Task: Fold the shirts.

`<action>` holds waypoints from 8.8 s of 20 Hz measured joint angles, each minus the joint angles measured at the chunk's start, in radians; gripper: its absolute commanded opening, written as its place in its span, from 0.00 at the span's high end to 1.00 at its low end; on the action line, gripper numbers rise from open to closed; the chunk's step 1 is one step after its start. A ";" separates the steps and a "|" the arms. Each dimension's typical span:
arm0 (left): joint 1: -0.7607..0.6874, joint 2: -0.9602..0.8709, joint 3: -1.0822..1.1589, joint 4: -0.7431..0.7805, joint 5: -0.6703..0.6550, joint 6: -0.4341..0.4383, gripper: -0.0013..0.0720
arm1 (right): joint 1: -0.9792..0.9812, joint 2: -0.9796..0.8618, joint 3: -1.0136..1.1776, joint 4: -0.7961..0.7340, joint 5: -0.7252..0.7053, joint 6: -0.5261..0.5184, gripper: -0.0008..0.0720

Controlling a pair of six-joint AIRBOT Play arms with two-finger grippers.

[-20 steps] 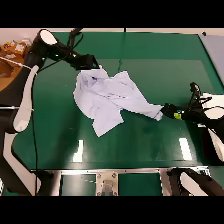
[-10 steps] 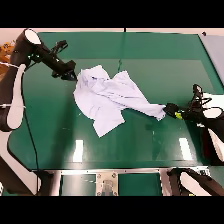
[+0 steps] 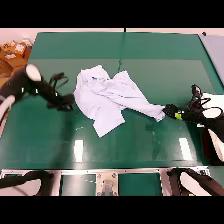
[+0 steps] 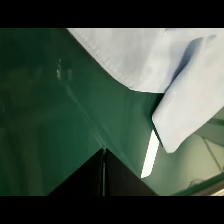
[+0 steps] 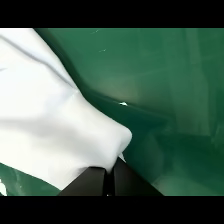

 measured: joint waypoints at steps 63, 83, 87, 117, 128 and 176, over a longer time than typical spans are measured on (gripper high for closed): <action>0.124 -0.323 0.661 -0.037 0.183 0.172 0.95 | -0.014 -0.572 0.903 -0.008 0.182 0.001 0.97; 0.541 0.111 -0.044 0.033 -0.162 0.155 0.27 | -0.439 0.171 -0.243 -0.005 0.464 0.173 0.25; 0.578 0.104 -0.217 -0.057 -0.031 0.199 0.28 | -0.441 0.143 -0.291 0.035 0.387 0.191 0.24; 0.438 0.362 0.169 -0.393 -0.072 0.384 0.95 | -0.375 0.151 0.394 0.445 0.391 -0.029 0.97; 0.439 0.587 0.995 -0.405 -0.035 0.325 0.95 | -0.470 0.349 1.176 0.389 0.430 0.167 0.97; 0.238 -0.286 0.353 -0.116 -0.096 0.322 0.25 | -0.173 -0.535 0.560 0.092 0.446 0.085 0.68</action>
